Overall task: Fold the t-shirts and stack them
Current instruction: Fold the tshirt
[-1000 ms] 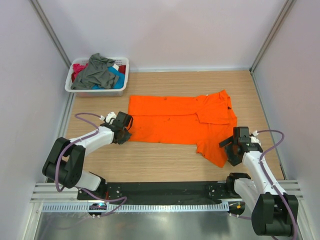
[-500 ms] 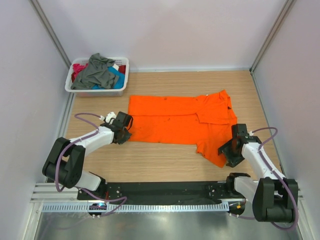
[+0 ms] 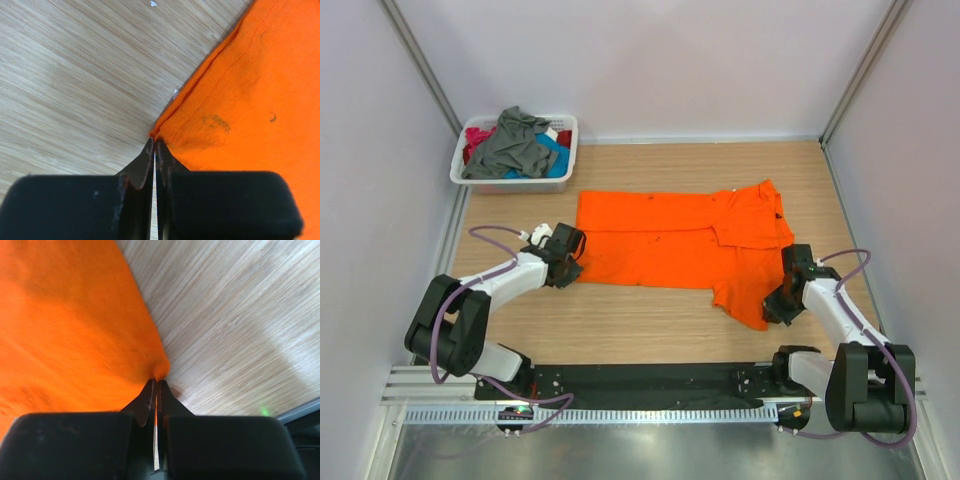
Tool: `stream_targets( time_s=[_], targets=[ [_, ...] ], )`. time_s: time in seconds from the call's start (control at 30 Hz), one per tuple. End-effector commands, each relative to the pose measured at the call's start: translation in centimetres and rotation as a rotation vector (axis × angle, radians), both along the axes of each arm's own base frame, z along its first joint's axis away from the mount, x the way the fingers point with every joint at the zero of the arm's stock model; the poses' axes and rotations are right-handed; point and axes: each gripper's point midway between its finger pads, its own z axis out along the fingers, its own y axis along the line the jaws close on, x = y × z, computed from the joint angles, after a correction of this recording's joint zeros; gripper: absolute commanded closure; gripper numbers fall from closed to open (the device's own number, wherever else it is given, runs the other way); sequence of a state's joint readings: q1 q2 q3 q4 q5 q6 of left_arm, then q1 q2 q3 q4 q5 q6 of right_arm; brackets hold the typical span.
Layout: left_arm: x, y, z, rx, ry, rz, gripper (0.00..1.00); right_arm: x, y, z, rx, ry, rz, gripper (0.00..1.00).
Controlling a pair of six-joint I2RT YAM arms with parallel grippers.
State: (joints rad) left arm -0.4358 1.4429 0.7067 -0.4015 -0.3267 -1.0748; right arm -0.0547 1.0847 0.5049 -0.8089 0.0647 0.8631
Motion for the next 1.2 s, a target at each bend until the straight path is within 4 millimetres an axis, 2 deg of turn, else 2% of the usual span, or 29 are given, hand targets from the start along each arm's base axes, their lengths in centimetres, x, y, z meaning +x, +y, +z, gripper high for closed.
stream_targets(
  time_s=[0.0,0.27,0.47,0.7,0.9,0.97,1.0,1.03,1.07,1.17],
  targets=[
    [1.7,0.2,1.7,0.003,-0.067,0.041,1.0,2.9,-0.6,2.0,-0.031,-0.092,0.012,0.99],
    [3.1,0.3,4.0,-0.001,-0.14,0.07,1.0,7.1,-0.6,6.4,-0.029,-0.227,0.028,0.99],
    [4.2,0.0,5.1,-0.005,-0.169,0.083,1.0,10.4,-1.0,8.2,-0.047,-0.291,0.043,0.99],
    [6.9,-0.2,6.8,0.014,-0.218,0.126,1.0,16.0,-2.1,11.1,-0.099,-0.387,0.046,0.99],
    [8.5,-0.3,6.3,0.04,-0.201,0.16,1.0,20.4,-2.8,12.3,-0.11,-0.455,0.032,0.99],
    [8.7,0.0,6.1,0.048,-0.197,0.181,1.0,21.3,-3.2,12.6,-0.113,-0.467,0.023,0.99],
    [8.7,0.0,6.0,0.052,-0.193,0.186,1.0,22.2,-3.5,13.5,-0.119,-0.497,0.026,0.99],
    [8.8,0.1,6.1,0.054,-0.196,0.191,1.0,22.7,-3.8,13.3,-0.123,-0.492,0.026,0.99],
    [9.0,0.2,6.2,0.058,-0.202,0.194,1.0,23.5,-4.0,14.2,-0.132,-0.515,0.024,0.99],
    [9.5,0.6,6.5,0.075,-0.215,0.203,1.0,24.8,-4.5,14.7,-0.144,-0.521,0.03,0.99]
  ],
)
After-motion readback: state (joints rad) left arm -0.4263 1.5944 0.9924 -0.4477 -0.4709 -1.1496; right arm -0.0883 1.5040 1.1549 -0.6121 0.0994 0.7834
